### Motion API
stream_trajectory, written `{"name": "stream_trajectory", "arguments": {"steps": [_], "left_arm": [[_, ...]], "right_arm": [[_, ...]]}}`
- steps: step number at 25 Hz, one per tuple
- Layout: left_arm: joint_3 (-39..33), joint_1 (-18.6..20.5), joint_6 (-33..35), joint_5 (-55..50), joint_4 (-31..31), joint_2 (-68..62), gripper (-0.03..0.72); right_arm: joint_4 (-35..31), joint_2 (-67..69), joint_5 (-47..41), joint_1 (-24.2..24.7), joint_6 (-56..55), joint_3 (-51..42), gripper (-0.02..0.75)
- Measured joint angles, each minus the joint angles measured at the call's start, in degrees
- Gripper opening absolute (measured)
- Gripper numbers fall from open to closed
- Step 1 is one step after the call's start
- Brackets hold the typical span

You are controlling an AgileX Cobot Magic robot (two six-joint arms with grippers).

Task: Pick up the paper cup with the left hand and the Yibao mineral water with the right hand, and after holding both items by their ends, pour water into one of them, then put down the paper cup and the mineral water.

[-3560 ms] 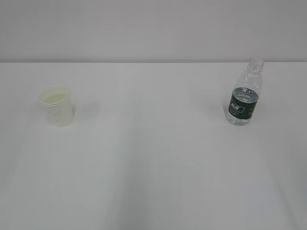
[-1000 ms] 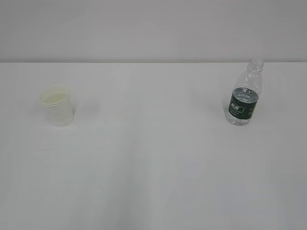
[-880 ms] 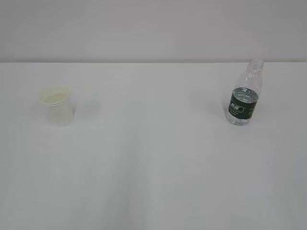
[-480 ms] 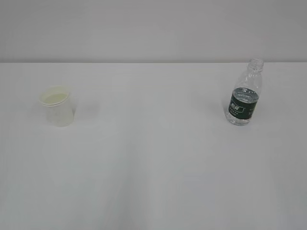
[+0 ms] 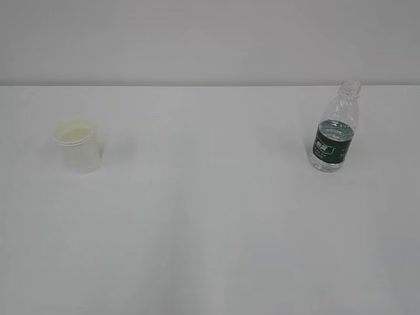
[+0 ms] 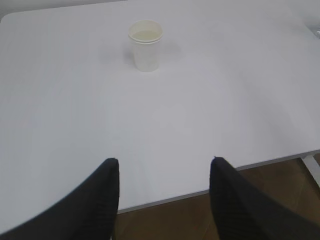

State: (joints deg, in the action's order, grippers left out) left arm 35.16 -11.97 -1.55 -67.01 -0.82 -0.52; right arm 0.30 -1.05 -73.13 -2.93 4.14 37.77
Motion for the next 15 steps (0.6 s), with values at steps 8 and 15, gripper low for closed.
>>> {"name": "stream_trajectory", "arguments": {"steps": [8, 15], "left_arm": [[0.00, 0.00, 0.00, -0.93, 0.00, 0.00, 0.403], [0.00, 0.00, 0.00, -0.96, 0.00, 0.00, 0.400]], "right_arm": [[1.23, 0.00, 0.87, 0.00, 0.00, -0.74, 0.552], [1.03, 0.00, 3.77, 0.00, 0.00, -5.56, 0.552]]}}
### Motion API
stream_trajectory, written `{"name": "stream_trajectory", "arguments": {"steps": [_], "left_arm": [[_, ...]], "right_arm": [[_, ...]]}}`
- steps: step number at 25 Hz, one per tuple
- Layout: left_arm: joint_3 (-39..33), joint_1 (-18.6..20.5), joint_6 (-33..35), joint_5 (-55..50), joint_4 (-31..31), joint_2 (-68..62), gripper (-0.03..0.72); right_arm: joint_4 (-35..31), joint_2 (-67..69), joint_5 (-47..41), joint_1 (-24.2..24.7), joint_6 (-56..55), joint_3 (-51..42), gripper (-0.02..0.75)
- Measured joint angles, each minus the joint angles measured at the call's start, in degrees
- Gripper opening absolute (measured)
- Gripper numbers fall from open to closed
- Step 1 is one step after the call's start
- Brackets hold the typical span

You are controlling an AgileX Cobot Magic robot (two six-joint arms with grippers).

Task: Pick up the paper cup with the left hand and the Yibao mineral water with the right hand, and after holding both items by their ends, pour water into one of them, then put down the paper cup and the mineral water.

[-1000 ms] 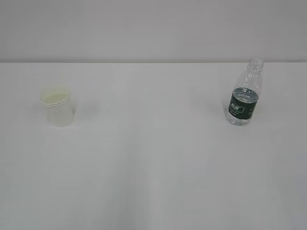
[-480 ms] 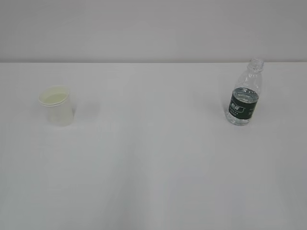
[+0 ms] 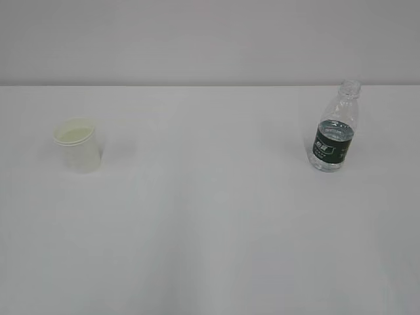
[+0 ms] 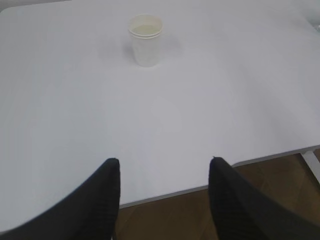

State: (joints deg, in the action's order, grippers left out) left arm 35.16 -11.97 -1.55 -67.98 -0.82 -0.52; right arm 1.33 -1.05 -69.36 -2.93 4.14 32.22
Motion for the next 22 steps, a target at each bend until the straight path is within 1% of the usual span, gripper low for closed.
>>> {"name": "stream_trajectory", "arguments": {"steps": [10, 15, 22], "left_arm": [[0.00, 0.00, 0.00, 0.83, 0.20, 0.00, 0.397], [-0.21, 0.00, 0.00, 1.61, 0.82, 0.00, 0.396], [-4.18, 0.00, 0.00, 3.48, 0.33, 0.00, 0.395]], "right_arm": [[0.00, 0.00, 3.39, 0.00, 0.00, -1.27, 0.552], [0.00, 0.00, 4.11, 0.00, 0.00, -2.51, 0.538], [0.23, 0.00, 4.01, 0.00, 0.00, -3.10, 0.537]]}}
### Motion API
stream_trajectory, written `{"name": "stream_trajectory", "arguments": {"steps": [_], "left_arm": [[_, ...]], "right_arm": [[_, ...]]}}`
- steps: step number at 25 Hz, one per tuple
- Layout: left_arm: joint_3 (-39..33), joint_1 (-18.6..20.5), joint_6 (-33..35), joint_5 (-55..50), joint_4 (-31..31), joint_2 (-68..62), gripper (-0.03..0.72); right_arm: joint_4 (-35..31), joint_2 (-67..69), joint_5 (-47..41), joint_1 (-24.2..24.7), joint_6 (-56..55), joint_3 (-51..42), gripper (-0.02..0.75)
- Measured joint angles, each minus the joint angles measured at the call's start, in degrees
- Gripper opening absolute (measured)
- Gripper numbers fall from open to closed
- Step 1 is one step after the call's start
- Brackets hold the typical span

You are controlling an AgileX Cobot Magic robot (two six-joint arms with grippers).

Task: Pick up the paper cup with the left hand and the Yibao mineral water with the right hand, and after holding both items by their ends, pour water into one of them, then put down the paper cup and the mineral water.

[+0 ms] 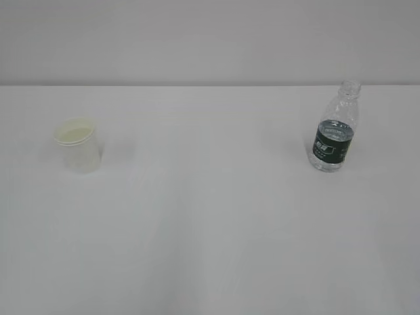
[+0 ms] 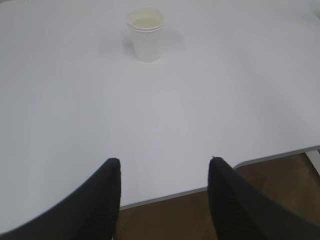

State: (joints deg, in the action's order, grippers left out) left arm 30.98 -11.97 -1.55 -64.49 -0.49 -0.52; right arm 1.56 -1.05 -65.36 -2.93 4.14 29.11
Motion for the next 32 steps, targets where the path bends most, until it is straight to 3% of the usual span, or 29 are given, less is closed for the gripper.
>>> {"name": "stream_trajectory", "arguments": {"steps": [26, 29, 32], "left_arm": [[-1.49, 0.00, 0.00, 1.95, 0.49, 0.00, 0.357], [-1.49, 0.00, 0.00, 1.88, 0.49, 0.00, 0.402], [-1.49, 0.00, 0.00, 1.88, 0.49, 0.00, 0.547]], "right_arm": [[0.21, 0.00, 0.00, 0.00, 0.00, 0.00, 0.533], [0.21, 0.00, 0.00, 0.00, 0.00, 0.00, 0.533], [0.21, 0.00, 0.00, 0.00, 0.00, 0.00, 0.571]]}}
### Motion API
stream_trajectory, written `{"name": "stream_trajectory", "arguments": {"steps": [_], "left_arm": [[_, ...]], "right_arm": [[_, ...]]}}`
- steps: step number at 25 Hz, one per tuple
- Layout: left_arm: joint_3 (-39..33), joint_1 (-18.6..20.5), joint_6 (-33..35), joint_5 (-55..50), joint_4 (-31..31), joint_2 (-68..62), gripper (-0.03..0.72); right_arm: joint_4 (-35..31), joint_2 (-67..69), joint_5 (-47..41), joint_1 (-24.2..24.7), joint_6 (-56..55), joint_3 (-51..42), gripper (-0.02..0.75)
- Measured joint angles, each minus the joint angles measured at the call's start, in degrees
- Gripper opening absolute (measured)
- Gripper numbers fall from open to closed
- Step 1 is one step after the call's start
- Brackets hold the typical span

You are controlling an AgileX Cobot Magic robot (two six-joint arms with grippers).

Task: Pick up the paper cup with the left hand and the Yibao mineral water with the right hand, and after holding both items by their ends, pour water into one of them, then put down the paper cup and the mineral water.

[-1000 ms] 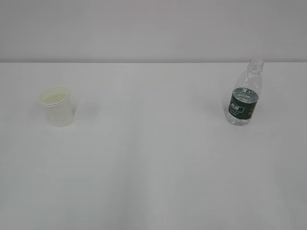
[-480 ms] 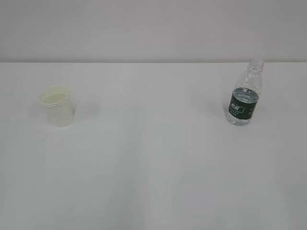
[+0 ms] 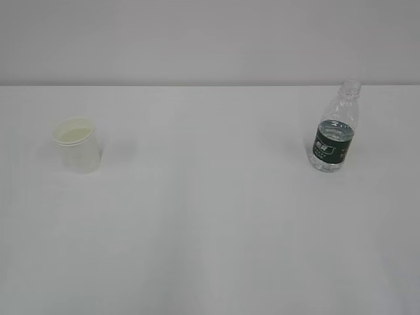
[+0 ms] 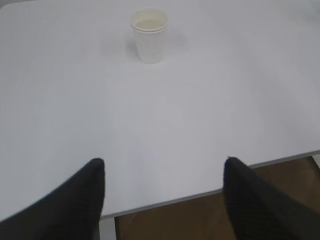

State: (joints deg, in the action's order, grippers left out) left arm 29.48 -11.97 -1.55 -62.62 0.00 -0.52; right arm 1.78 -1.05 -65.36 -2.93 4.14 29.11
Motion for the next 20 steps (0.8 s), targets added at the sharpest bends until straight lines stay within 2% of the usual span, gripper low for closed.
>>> {"name": "stream_trajectory", "arguments": {"steps": [2, 5, 20], "left_arm": [[0.00, 0.00, 0.00, 0.00, 0.00, 0.00, 0.628], [0.00, 0.00, 0.00, 0.00, 0.00, 0.00, 0.664], [0.00, 0.00, 0.00, 0.00, 0.00, 0.00, 0.666]], "right_arm": [[0.00, 0.00, 0.00, 0.00, 0.00, 0.00, 0.607], [0.00, 0.00, 0.00, 0.00, 0.00, 0.00, 0.625], [0.00, 0.00, 0.00, 0.00, 0.00, 0.00, 0.619]]}}
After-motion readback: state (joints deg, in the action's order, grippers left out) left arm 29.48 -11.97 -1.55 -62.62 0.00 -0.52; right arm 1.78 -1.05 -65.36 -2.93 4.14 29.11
